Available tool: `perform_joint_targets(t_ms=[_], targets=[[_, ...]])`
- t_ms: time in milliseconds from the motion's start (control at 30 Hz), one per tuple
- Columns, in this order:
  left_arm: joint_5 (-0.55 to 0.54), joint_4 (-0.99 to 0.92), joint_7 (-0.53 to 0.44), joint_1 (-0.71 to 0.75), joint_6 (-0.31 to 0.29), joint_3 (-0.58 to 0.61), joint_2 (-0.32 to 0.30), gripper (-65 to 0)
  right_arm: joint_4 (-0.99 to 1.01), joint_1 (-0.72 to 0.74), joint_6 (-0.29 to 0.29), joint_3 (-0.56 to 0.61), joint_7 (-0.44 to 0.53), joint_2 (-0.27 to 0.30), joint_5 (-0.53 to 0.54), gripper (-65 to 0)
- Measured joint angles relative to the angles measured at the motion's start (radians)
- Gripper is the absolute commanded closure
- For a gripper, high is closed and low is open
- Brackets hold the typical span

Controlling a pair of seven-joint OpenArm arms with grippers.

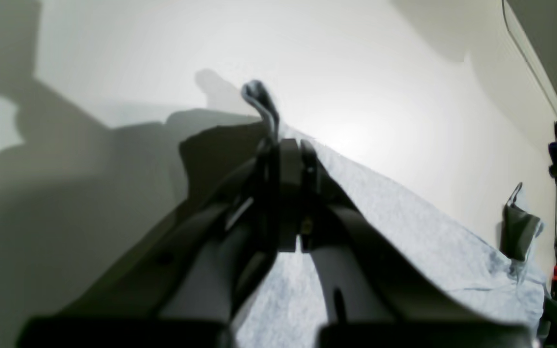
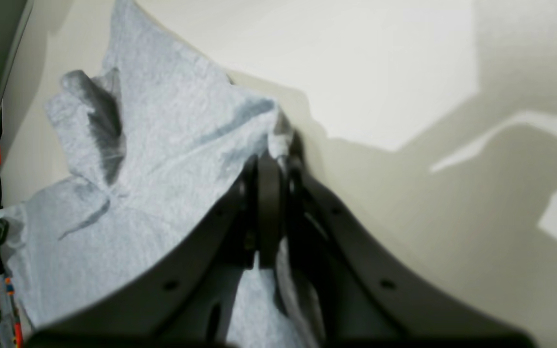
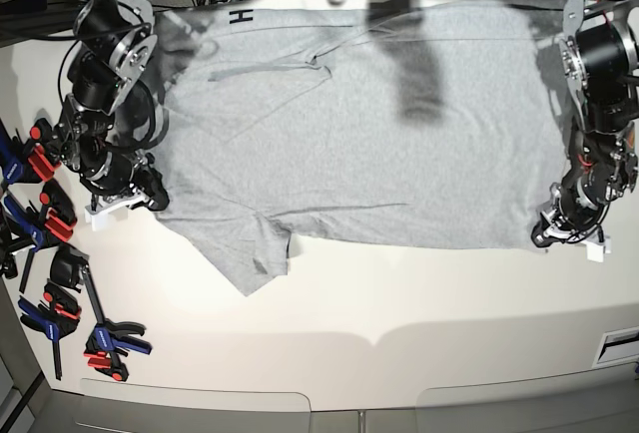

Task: Fold the T-shirt properly
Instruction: 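Lower the left gripper to the other hem corner and grasp, then lift the hem with both grippers and fold it toward the collar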

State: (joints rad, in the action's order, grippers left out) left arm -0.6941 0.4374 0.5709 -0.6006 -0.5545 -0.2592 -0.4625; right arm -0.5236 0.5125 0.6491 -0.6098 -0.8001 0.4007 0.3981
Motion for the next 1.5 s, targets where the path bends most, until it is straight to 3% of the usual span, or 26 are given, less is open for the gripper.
perform_joint_targets(t_ms=[100, 200, 367, 667, 900, 1133, 1500], targets=[[0.003, 0.000, 0.018, 0.000, 0.000, 0.000, -0.001, 0.0, -0.009, -0.001, 0.007, 0.000, -0.015, 0.000, 0.000, 0.0], [0.003, 0.000, 0.039, 0.001, -0.065, 0.000, -0.001, 0.0, -0.063, -0.010, 0.006, 0.000, -0.087, -0.005, 0.017, 0.0], [-0.149, 0.000, 0.165, 0.002, -0.129, 0.000, -0.023, 0.0, -0.219, -0.019, 0.035, 0.001, -0.261, -0.007, 0.117, 0.0], [-0.269, 0.000, 0.296, 0.004, -0.131, 0.000, -0.117, 0.0, -0.617, -0.247, 0.040, 0.001, -0.430, -0.016, 0.332, 0.0], [-0.392, 0.000, 0.463, 0.007, -0.134, 0.001, -0.178, 0.0, -0.846, -0.396, 0.040, -0.035, -0.456, -0.057, 0.402, 0.0], [-0.525, 0.003, 0.530, 0.113, -0.135, 0.001, -0.275, 0.0, -0.953, -0.541, 0.043, -0.152, -0.481, -0.074, 0.419, 0.0], [-0.699, 0.003, 0.668, 0.261, -0.135, 0.003, -0.309, 0.0, -0.972, -0.682, 0.043, -0.278, -0.508, -0.085, 0.493, 0.0]])
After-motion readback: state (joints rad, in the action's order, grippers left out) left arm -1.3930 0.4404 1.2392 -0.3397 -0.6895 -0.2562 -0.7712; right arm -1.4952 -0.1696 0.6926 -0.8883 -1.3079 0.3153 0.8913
